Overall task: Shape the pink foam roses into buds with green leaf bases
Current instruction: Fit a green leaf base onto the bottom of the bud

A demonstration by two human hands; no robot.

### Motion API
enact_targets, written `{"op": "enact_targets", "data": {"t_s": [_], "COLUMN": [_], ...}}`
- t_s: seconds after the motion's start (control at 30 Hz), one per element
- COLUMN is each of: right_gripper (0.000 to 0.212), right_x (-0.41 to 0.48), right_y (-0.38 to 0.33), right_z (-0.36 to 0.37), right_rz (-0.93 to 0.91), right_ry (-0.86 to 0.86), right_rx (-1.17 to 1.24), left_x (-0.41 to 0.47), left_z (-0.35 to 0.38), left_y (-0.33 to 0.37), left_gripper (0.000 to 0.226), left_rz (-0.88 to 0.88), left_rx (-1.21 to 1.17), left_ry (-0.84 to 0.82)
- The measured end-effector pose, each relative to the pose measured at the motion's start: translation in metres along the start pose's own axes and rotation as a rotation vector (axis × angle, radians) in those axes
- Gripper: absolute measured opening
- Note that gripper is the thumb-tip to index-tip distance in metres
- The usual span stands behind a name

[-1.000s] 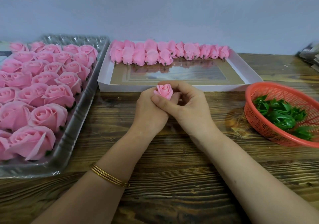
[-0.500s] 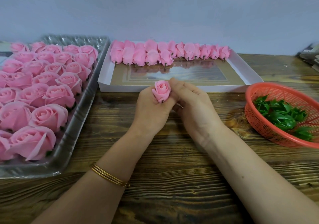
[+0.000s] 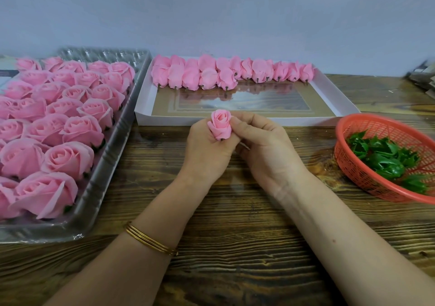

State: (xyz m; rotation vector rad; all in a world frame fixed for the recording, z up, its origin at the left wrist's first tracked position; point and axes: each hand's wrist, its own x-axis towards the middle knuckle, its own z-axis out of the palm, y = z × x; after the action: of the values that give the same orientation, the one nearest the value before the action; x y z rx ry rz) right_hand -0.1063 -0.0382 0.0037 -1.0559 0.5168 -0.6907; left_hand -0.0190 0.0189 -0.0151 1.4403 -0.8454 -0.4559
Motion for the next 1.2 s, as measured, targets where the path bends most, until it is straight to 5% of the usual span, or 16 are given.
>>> {"op": "enact_targets", "data": {"t_s": [0.3,0.7,1.2], "right_gripper": [0.020,0.018,0.016], "right_x": [0.004,-0.002,0.000], "right_y": [-0.013,-0.019,-0.012], "right_z": [-0.006,-0.015,-0.018], "right_rz": [0.019,-0.110,-0.098], "right_ry": [0.105,-0.188,-0.266], "right_rx": [-0.008,-0.241,-0.311], "left_x": [-0.002,-0.005,-0.008], "left_z": [0.003,0.005,0.003], "left_y": [0.002,0.001,0.006], "left_gripper": [0.017,0.047,0.020], "left_rz": [0.056,0.055,-0.009], "left_rx": [-0.069,-0.067,-0.133], "left_ry": [-0.111,-0.311,-0.333]}}
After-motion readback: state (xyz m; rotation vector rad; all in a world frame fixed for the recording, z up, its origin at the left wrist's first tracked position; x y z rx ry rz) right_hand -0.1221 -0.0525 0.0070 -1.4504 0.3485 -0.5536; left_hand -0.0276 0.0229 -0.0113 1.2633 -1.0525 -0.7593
